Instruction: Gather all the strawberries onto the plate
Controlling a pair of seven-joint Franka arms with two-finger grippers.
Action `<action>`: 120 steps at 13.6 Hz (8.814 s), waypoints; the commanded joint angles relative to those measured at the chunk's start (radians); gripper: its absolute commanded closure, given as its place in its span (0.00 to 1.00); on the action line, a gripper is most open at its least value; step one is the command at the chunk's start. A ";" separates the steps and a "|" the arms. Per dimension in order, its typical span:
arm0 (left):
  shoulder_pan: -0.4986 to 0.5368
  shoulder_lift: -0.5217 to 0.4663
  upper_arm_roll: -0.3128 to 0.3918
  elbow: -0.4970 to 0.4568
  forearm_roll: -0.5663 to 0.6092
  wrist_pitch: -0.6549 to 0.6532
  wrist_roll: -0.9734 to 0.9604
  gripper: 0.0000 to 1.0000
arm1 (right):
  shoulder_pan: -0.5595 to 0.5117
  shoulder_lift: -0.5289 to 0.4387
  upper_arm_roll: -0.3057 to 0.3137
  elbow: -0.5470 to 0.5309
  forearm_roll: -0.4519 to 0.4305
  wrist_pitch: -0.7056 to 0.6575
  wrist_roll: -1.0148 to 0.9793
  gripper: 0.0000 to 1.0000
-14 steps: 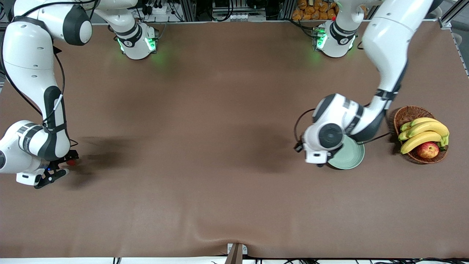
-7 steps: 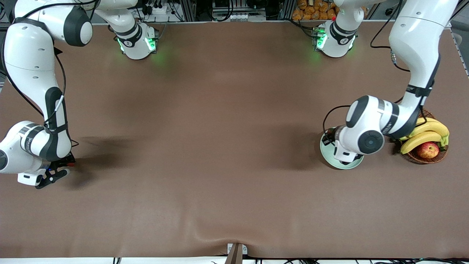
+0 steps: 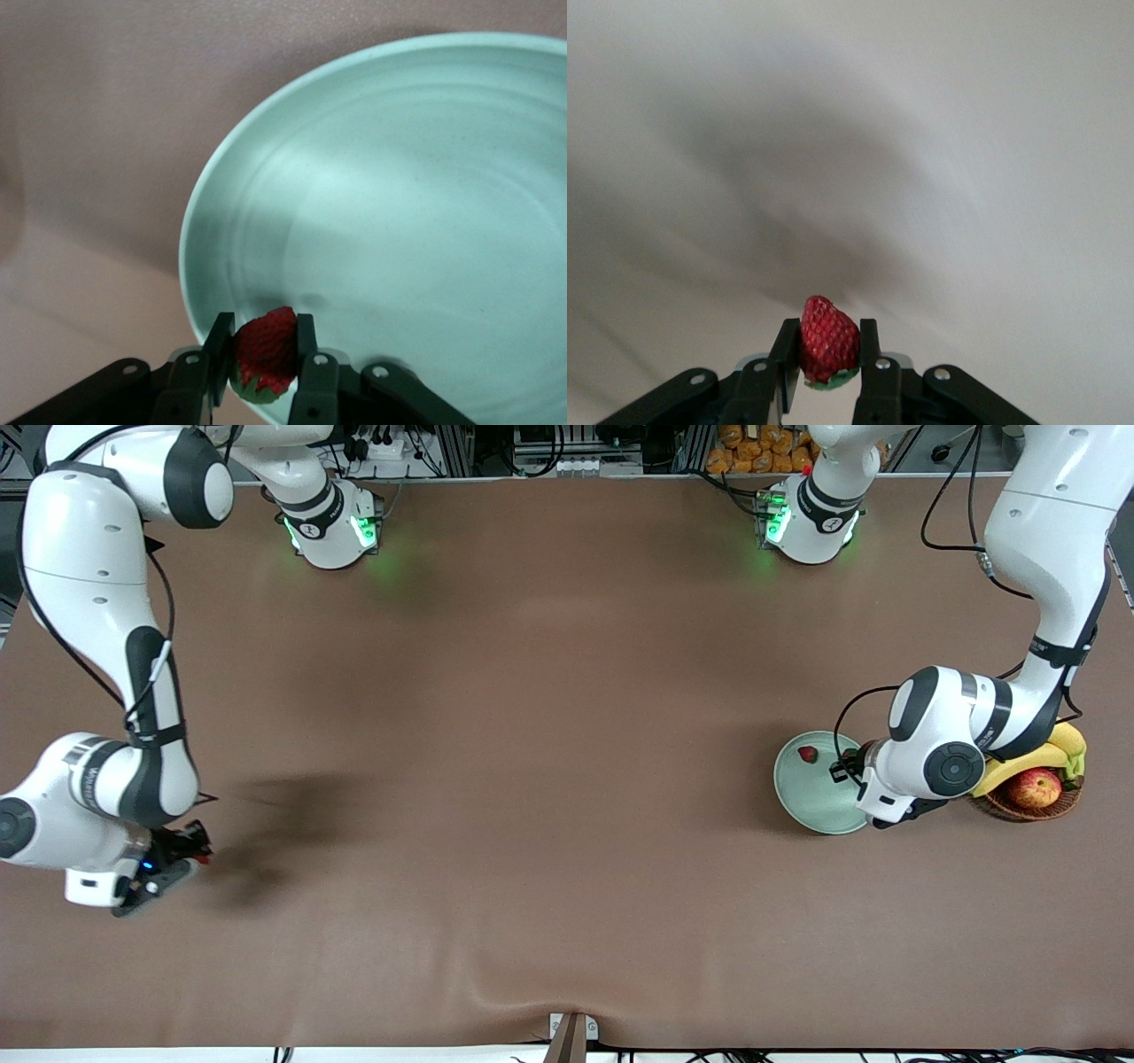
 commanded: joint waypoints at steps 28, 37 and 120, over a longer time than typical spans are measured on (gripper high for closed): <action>-0.593 0.281 -0.083 0.488 -0.171 0.277 -0.938 0.00 | 0.269 -0.101 0.250 0.034 -0.030 0.116 0.831 0.00; -0.794 0.381 0.093 0.600 -0.171 0.493 -1.012 0.10 | 0.006 -0.544 0.195 -0.206 -0.036 -0.332 0.805 0.00; -0.173 -0.557 0.155 0.490 -0.361 -0.618 0.308 0.00 | -0.134 -0.830 0.223 -0.170 -0.185 -0.693 0.889 0.00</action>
